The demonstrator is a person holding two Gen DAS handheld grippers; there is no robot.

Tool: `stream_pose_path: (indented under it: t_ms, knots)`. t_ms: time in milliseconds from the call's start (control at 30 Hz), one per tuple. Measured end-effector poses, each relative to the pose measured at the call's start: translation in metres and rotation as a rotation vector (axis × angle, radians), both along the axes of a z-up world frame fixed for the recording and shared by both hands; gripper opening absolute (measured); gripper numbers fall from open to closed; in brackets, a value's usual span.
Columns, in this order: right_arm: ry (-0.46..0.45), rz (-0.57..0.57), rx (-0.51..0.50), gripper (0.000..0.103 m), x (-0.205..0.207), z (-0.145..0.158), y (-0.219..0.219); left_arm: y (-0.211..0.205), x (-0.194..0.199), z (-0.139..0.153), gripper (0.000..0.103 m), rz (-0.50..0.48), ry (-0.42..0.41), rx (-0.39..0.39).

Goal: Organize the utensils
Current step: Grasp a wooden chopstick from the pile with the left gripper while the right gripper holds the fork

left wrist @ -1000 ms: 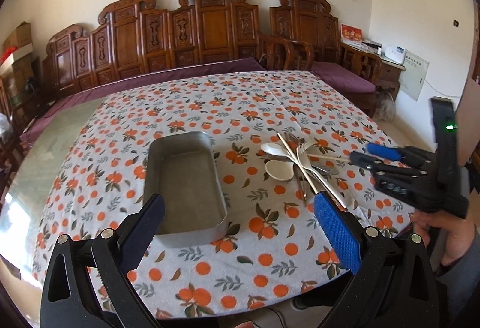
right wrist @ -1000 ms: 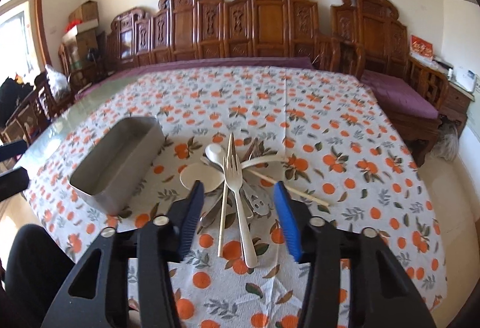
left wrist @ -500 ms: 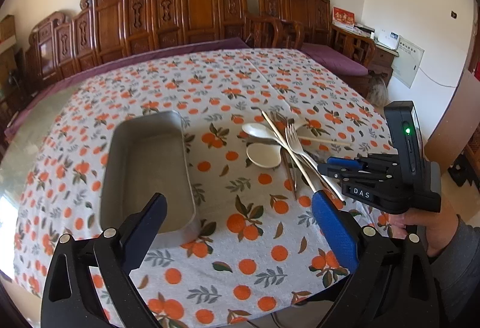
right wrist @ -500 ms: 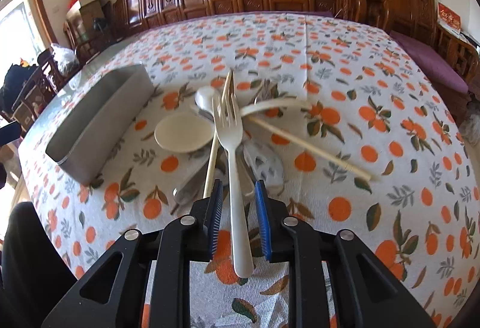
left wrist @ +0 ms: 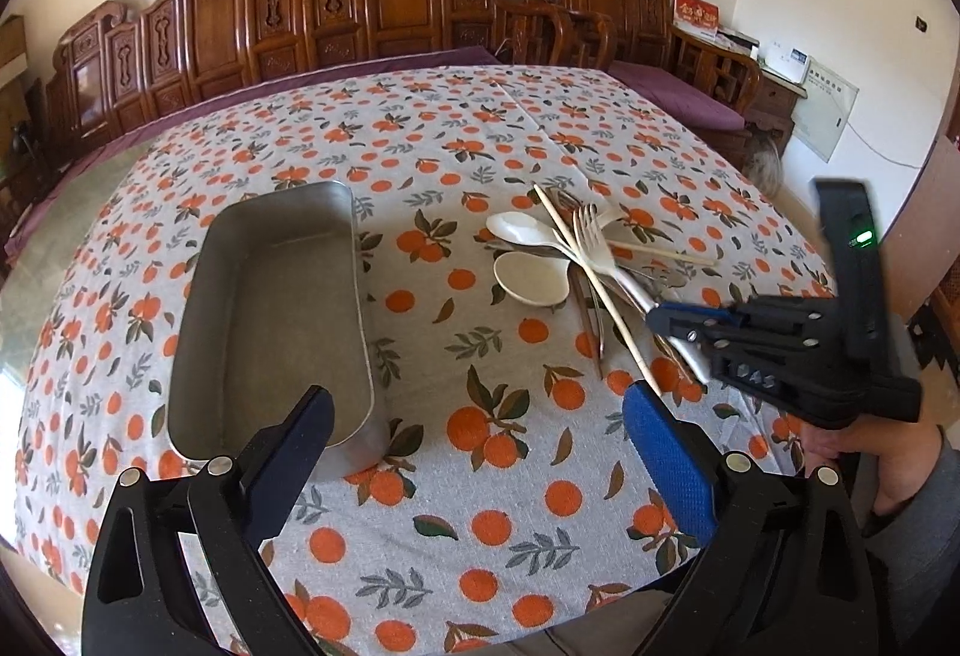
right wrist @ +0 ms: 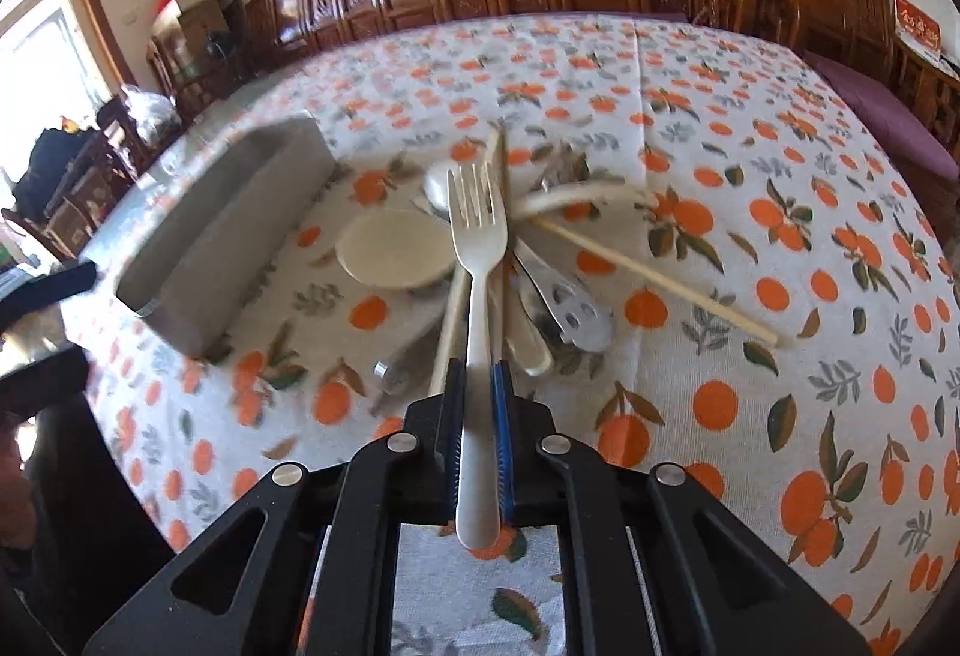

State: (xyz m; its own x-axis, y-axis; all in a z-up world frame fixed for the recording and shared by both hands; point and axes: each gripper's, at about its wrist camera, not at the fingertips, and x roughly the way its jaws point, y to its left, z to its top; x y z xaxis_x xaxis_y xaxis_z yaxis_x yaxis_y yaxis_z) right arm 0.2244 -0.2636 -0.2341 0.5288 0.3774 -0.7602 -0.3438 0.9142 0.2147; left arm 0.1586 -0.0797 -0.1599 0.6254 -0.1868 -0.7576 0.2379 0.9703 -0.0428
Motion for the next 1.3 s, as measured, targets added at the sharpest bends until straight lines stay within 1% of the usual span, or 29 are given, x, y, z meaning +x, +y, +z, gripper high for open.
stream_pose_path:
  t_ms: [33,67,167,267,300,400,500,600,733,800,833,867,900,1000,1100,1133,1167,1300]
  knots:
    - [-0.014,-0.001,0.007,0.011,-0.002,0.005,-0.001,-0.001,0.002,-0.001,0.092,-0.003,0.005,0.000]
    - [-0.024,-0.006,0.003,0.011,-0.003,0.010,-0.002,-0.003,0.003,-0.002,0.085,-0.006,0.010,0.000]
    - [-0.061,-0.024,0.021,0.011,-0.005,0.023,-0.010,-0.009,0.012,-0.006,0.074,-0.017,0.035,0.003]
    - [-0.089,-0.051,0.036,0.011,-0.004,0.032,-0.022,-0.021,0.022,-0.010,0.068,-0.038,0.054,0.000]
    - [-0.095,-0.059,0.040,0.011,-0.003,0.033,-0.027,-0.026,0.025,-0.011,0.064,-0.044,0.057,0.001]
    - [-0.095,-0.091,0.049,0.011,0.001,0.033,-0.039,-0.046,0.037,-0.014,0.058,-0.078,0.066,0.010]
    - [-0.095,-0.115,0.037,0.011,0.004,0.031,-0.046,-0.062,0.050,-0.019,0.054,-0.096,0.090,-0.003]
    - [-0.089,-0.137,0.034,0.011,0.007,0.029,-0.052,-0.076,0.065,-0.025,0.046,-0.104,0.115,-0.016]
    - [-0.075,-0.160,0.044,0.011,0.011,0.025,-0.058,-0.093,0.084,-0.039,0.033,-0.102,0.152,-0.019]
    - [-0.068,-0.168,0.050,0.011,0.013,0.023,-0.061,-0.097,0.091,-0.045,0.028,-0.098,0.160,-0.016]
    - [-0.066,-0.170,0.052,0.011,0.013,0.023,-0.061,-0.099,0.095,-0.049,0.023,-0.092,0.170,-0.015]
    - [-0.063,-0.169,0.054,0.011,0.014,0.022,-0.061,-0.100,0.098,-0.051,0.020,-0.086,0.180,-0.014]
    - [-0.061,-0.168,0.054,0.011,0.014,0.022,-0.059,-0.100,0.101,-0.054,0.018,-0.079,0.190,-0.014]
    - [-0.059,-0.160,0.056,0.011,0.015,0.021,-0.056,-0.101,0.107,-0.061,0.018,-0.067,0.202,-0.011]
    - [-0.056,-0.154,0.054,0.011,0.016,0.020,-0.054,-0.099,0.111,-0.064,0.012,-0.052,0.212,-0.018]
    - [-0.056,-0.153,0.055,0.011,0.016,0.019,-0.053,-0.098,0.112,-0.064,0.008,-0.049,0.216,-0.029]
    - [-0.055,-0.153,0.056,0.011,0.016,0.019,-0.053,-0.097,0.112,-0.065,0.007,-0.046,0.221,-0.040]
    - [-0.051,-0.153,0.053,0.011,0.016,0.019,-0.052,-0.090,0.107,-0.060,0.004,-0.039,0.205,-0.052]
